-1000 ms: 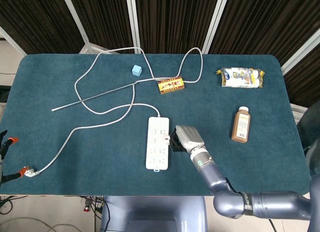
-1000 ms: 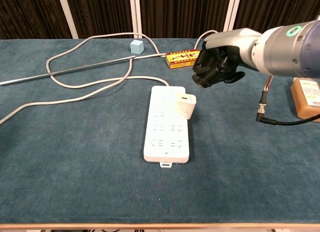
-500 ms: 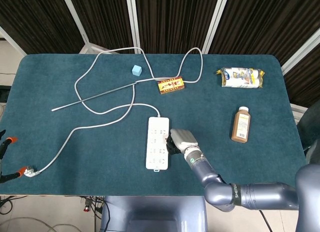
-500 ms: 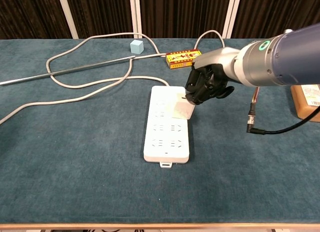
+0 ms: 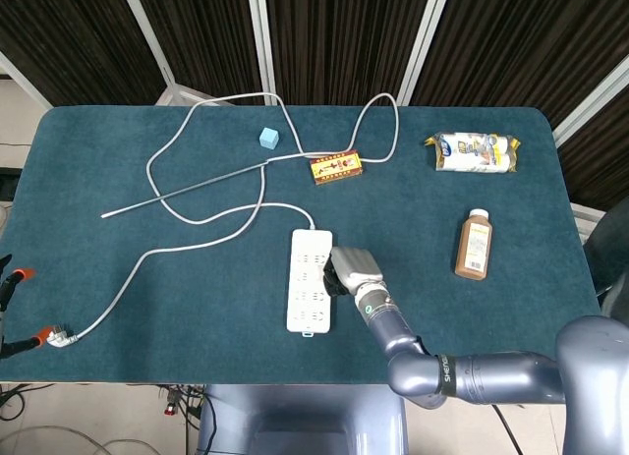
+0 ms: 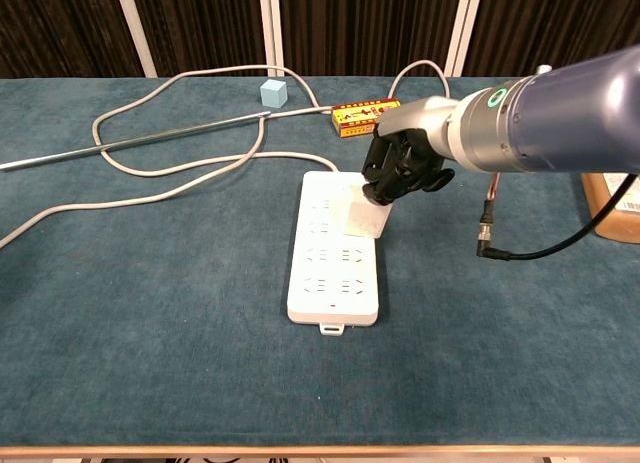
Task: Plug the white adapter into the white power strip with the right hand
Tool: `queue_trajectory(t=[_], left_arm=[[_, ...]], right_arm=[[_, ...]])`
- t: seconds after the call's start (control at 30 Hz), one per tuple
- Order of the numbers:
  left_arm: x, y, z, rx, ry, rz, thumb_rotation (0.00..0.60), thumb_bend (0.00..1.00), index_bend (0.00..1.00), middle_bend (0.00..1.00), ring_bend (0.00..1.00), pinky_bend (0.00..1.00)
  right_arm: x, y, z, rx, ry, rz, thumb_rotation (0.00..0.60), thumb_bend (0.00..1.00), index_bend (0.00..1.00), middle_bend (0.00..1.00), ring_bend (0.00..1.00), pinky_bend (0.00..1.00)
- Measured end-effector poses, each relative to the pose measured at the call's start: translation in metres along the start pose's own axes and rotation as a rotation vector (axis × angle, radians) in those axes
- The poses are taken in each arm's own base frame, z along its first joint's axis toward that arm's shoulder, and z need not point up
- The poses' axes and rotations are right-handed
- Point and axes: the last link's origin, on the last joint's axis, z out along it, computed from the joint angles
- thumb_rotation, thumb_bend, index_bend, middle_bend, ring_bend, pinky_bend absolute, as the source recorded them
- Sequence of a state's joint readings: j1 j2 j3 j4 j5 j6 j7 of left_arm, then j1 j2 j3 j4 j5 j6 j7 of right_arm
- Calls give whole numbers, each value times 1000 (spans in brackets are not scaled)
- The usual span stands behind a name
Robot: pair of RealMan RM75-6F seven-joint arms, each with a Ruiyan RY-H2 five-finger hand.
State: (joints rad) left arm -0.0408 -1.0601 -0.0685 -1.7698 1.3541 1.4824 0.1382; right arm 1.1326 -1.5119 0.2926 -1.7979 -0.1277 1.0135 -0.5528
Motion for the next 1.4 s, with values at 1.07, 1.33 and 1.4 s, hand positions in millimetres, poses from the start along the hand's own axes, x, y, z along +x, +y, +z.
queue_trajectory(t=[1.07, 1.33, 1.4], left_arm=[[2, -2, 1, 9, 3, -6, 600, 89, 243, 9, 0, 0], [2, -2, 2, 8, 1, -9, 600, 89, 243, 9, 0, 0], [2, -2, 2, 8, 1, -11, 600, 89, 243, 8, 0, 0]], right_arm=[[-12, -16, 16, -4, -23, -15, 600, 947, 1000, 893, 1000, 1000], [-16, -18, 18, 0, -33, -18, 600, 946, 1000, 893, 1000, 1000], [-18, -19, 20, -1, -34, -20, 600, 947, 1000, 893, 1000, 1000]])
